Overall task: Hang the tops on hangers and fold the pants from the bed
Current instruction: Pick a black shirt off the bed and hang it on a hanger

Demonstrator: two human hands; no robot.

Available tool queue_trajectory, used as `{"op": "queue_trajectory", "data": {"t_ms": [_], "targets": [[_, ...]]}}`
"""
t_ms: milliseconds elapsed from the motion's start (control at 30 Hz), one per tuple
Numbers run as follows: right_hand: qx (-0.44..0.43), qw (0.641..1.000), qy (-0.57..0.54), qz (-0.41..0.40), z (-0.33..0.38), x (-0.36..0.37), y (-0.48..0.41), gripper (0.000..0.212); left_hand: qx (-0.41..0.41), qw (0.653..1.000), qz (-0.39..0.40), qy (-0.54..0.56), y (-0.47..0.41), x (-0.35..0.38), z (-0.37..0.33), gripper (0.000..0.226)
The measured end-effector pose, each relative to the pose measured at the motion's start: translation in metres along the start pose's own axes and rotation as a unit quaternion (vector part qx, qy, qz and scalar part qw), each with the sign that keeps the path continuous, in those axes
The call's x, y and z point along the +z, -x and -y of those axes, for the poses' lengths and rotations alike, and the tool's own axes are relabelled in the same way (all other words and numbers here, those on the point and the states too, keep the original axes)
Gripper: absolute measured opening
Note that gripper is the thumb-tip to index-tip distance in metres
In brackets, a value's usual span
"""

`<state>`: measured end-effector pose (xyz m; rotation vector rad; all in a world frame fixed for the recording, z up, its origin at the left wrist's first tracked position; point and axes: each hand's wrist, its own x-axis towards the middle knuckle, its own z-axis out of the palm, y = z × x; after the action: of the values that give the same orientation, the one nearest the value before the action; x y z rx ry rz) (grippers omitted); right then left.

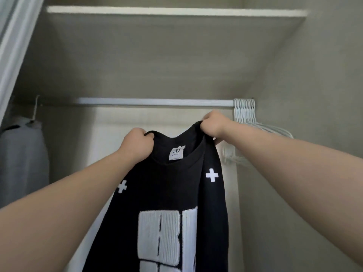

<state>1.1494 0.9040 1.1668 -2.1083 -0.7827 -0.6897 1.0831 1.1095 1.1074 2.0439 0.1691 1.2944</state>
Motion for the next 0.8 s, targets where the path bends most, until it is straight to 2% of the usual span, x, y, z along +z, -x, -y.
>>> {"op": "queue_trajectory", "data": {"t_ms": [100, 167, 233, 300, 400, 467, 600, 800], "targets": [[-0.043, 0.995, 0.084, 0.011, 0.002, -0.013, -0.008, 0.029, 0.01, 1.0, 0.0, -0.02, -0.014, 0.009, -0.023, 0.03], [-0.079, 0.972, 0.216, -0.037, -0.001, -0.021, -0.01, 0.023, 0.019, 0.999, 0.004, -0.036, -0.018, 0.017, -0.034, 0.028], [-0.098, 0.907, 0.385, -0.137, -0.007, -0.028, -0.008, 0.026, 0.029, 0.998, 0.012, -0.056, -0.02, 0.026, -0.041, 0.028], [-0.065, 0.842, 0.506, -0.176, -0.016, -0.032, -0.008, 0.038, 0.034, 0.997, 0.014, -0.075, -0.021, 0.033, -0.045, 0.029], [0.006, 0.803, 0.572, -0.164, -0.034, -0.037, -0.011, 0.043, 0.039, 0.994, 0.009, -0.1, -0.022, 0.037, -0.046, 0.03], [0.032, 0.799, 0.579, -0.159, -0.043, -0.04, -0.013, 0.044, 0.04, 0.993, 0.004, -0.11, -0.023, 0.037, -0.044, 0.03], [0.04, 0.816, 0.554, -0.161, -0.059, -0.048, -0.016, 0.035, 0.039, 0.993, 0.0, -0.112, -0.026, 0.034, -0.038, 0.036], [0.034, 0.87, 0.463, -0.167, -0.074, -0.058, -0.021, 0.034, 0.028, 0.993, 0.001, -0.114, -0.027, 0.035, -0.026, 0.038]]}}
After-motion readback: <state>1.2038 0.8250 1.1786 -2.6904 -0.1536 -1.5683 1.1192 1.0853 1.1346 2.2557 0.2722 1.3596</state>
